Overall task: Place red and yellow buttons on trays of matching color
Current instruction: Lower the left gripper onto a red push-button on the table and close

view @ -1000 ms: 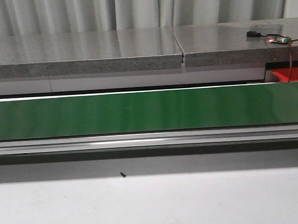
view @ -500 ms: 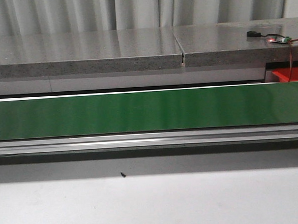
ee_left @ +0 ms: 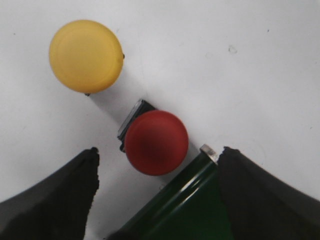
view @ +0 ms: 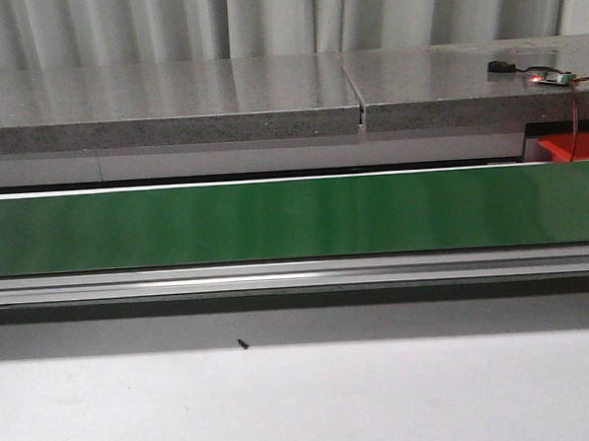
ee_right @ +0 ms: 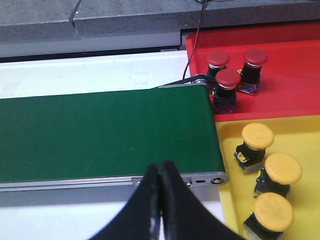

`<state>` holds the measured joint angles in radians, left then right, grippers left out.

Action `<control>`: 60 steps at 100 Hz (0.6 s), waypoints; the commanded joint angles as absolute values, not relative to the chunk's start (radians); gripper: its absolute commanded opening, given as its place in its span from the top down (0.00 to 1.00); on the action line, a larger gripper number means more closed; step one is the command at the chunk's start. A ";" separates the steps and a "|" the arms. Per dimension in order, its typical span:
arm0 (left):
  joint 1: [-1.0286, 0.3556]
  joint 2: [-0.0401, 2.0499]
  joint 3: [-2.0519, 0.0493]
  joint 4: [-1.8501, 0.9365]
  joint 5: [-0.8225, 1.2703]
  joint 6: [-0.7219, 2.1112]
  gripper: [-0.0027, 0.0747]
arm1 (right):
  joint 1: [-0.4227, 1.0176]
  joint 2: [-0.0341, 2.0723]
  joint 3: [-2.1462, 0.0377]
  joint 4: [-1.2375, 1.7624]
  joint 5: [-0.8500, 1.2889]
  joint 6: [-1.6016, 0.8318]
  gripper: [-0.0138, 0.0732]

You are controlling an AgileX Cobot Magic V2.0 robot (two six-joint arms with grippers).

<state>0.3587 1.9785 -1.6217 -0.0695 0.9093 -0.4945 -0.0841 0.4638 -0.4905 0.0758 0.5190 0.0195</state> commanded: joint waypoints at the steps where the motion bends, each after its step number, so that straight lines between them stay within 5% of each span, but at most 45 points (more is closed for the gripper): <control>1: 0.365 1.939 -1.676 -0.073 0.895 -0.551 0.33 | -0.083 0.467 -0.516 0.080 0.448 0.012 0.92; 60: 0.390 2.043 -1.701 -0.211 0.906 -0.618 0.37 | -0.083 0.467 -0.516 0.080 0.448 0.012 0.92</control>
<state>0.3863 2.0717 -1.6727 -0.1637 0.9304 -0.6011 -0.0841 0.4638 -0.4905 0.0758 0.5190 0.0195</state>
